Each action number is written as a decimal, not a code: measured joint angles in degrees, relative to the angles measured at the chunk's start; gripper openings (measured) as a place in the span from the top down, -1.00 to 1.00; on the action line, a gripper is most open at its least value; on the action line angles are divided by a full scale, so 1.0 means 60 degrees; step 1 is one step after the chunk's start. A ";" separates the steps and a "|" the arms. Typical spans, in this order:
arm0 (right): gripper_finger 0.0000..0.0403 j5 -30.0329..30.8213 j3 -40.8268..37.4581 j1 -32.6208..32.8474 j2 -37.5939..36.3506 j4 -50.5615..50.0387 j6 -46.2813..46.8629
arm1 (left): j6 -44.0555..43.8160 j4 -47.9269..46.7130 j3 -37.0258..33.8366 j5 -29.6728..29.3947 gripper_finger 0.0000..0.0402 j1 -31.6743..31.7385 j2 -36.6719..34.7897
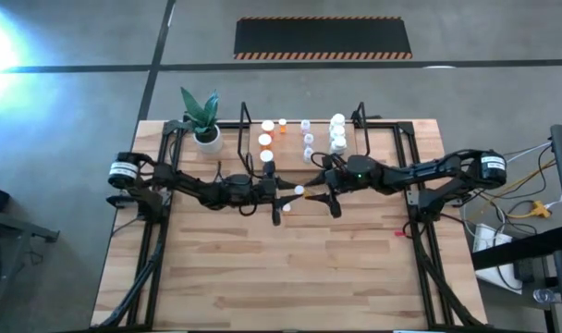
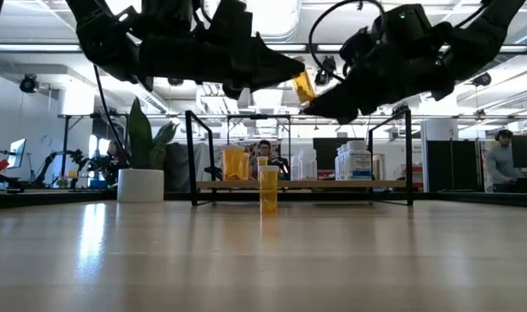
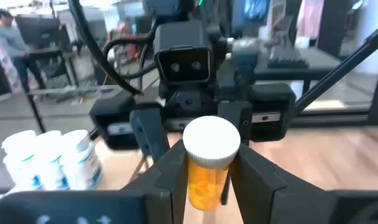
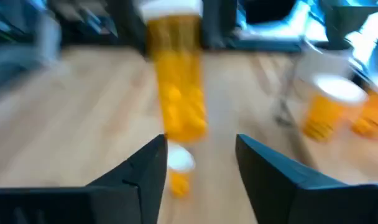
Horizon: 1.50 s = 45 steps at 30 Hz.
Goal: Pick and place medicine bottles onto shelf by color
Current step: Remove the small orange pill bottle from the shelf
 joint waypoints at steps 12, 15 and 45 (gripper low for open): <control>-0.08 0.4167 0.0452 -0.0093 -0.0690 -0.3489 -0.0679 | -0.1130 -0.6586 0.2617 -0.0785 0.58 0.1875 -0.0132; -0.06 0.4115 0.0441 -0.0072 -0.0633 -0.3558 -0.0662 | -0.1189 -0.7091 0.2863 -0.0883 0.58 0.2313 0.0259; 0.05 0.3945 0.0422 -0.0071 -0.0906 -0.4182 -0.0632 | -0.1486 -0.6283 0.2736 -0.2456 0.49 0.2449 0.1464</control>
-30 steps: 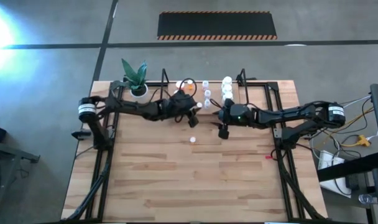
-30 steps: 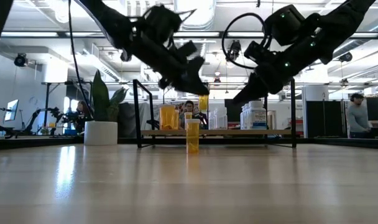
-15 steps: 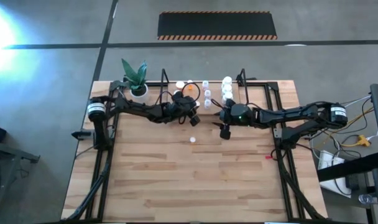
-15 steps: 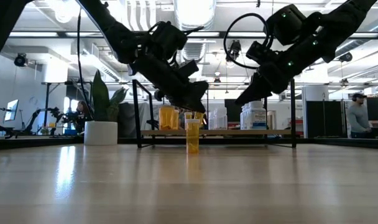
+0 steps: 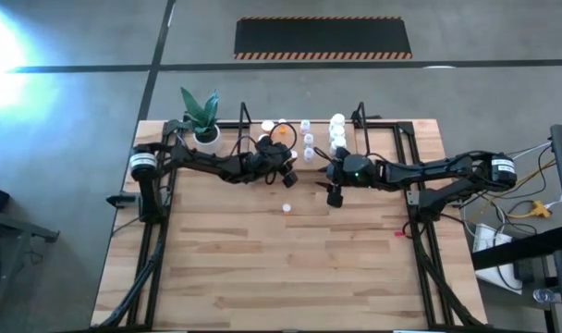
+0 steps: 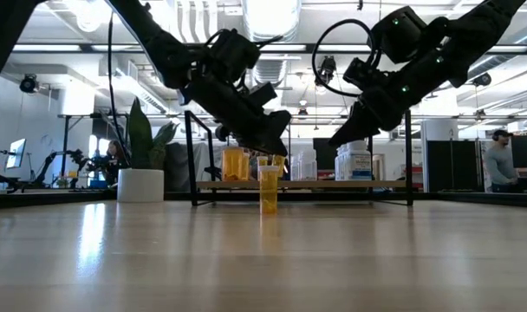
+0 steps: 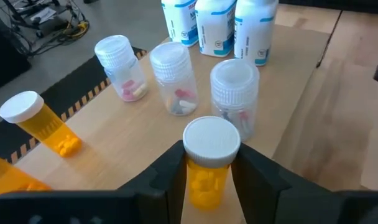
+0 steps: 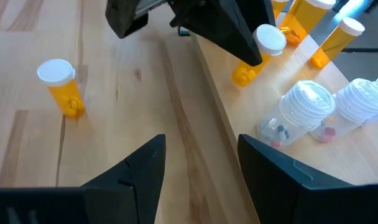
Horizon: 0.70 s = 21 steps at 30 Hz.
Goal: Pick and place medicine bottles onto shelf by color
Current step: Remove the small orange pill bottle from the shelf
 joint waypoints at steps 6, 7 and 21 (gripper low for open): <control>0.05 0.0000 -0.0017 0.0000 0.0004 -0.0011 0.0000 | -0.0007 -0.0075 -0.0026 0.0034 0.49 -0.0071 -0.0370; 0.05 0.0000 -0.0017 0.0000 0.0004 -0.0017 0.0000 | 0.0002 -0.0058 -0.0026 0.0032 0.49 -0.0098 -0.0454; 0.05 -0.0753 -0.0025 0.0048 0.0000 -0.0361 0.0046 | 0.1062 -0.1470 -0.0336 0.0145 0.55 -0.2376 -0.2228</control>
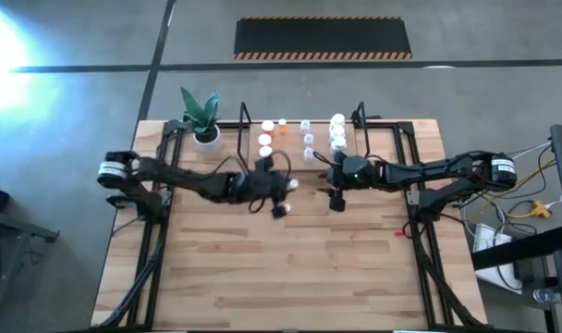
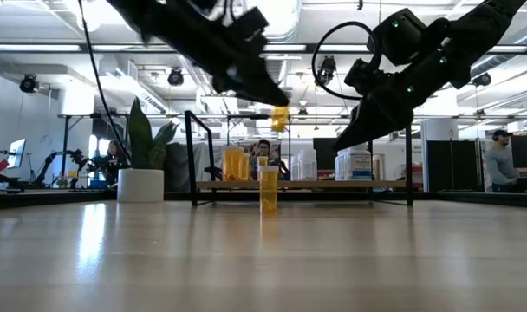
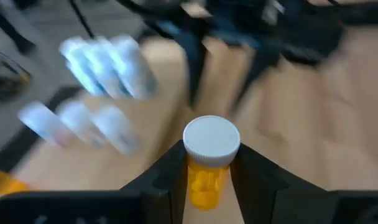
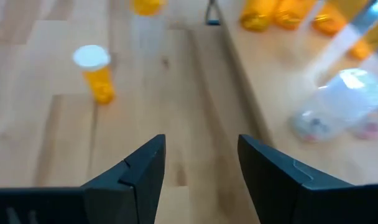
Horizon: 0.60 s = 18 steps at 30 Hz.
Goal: Pick and place medicine bottles onto shelf by color
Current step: Remove the small orange pill bottle from the shelf
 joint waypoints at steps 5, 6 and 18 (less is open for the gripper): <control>0.05 -0.0499 -0.0020 0.0162 0.0000 -0.0100 0.0104 | -0.1932 -0.0984 -0.1112 -0.0213 0.55 -0.1336 -0.0947; 0.05 -0.0500 -0.0025 0.0211 0.0000 -0.0102 0.0088 | -0.2443 -0.0975 -0.1428 -0.0335 0.55 -0.1638 -0.1160; 0.05 -0.0518 -0.0033 0.0522 0.0000 0.0176 0.0053 | -0.5088 0.3152 -0.4665 -0.1504 0.56 -0.3220 -0.0560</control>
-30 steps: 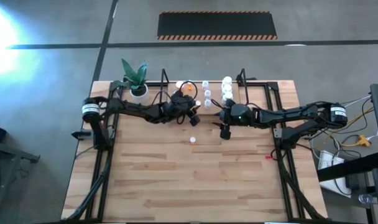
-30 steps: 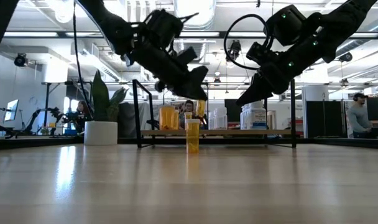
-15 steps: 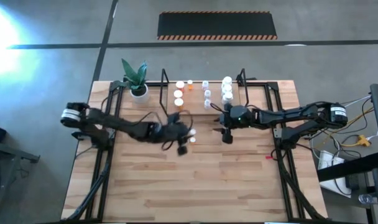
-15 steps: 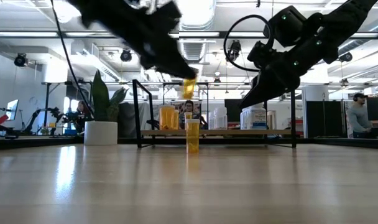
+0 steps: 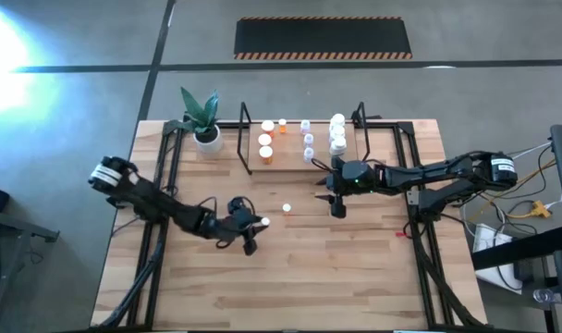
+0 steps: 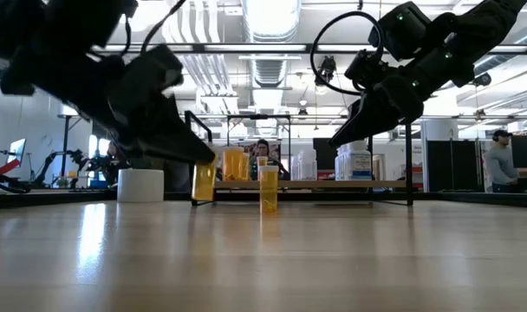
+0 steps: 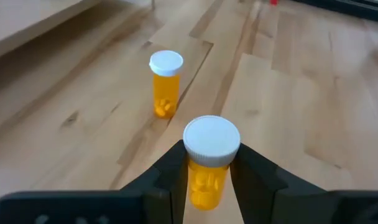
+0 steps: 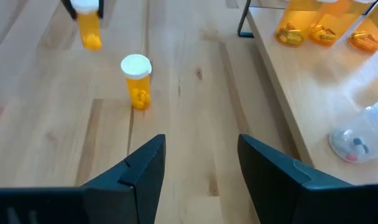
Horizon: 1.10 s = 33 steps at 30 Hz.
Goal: Pick and place medicine bottles onto shelf by color
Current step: Remove the small orange pill bottle from the shelf, then put the top small orange pill bottle on the shelf aligned with the small orange pill bottle
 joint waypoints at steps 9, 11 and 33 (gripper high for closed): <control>0.05 -0.0676 0.0000 0.0145 0.0161 0.0380 0.0154 | 0.0588 0.1299 0.0206 -0.0135 0.55 0.0318 0.1544; 0.05 -0.0939 0.0000 0.0212 0.0324 0.0609 0.0148 | 0.0628 0.1362 0.0278 -0.0167 0.49 0.0327 0.1692; 0.05 -0.1055 0.4654 0.0891 0.4219 -0.2431 -0.0870 | -0.0990 -0.3936 -0.0314 0.0418 -0.26 0.0305 -0.0486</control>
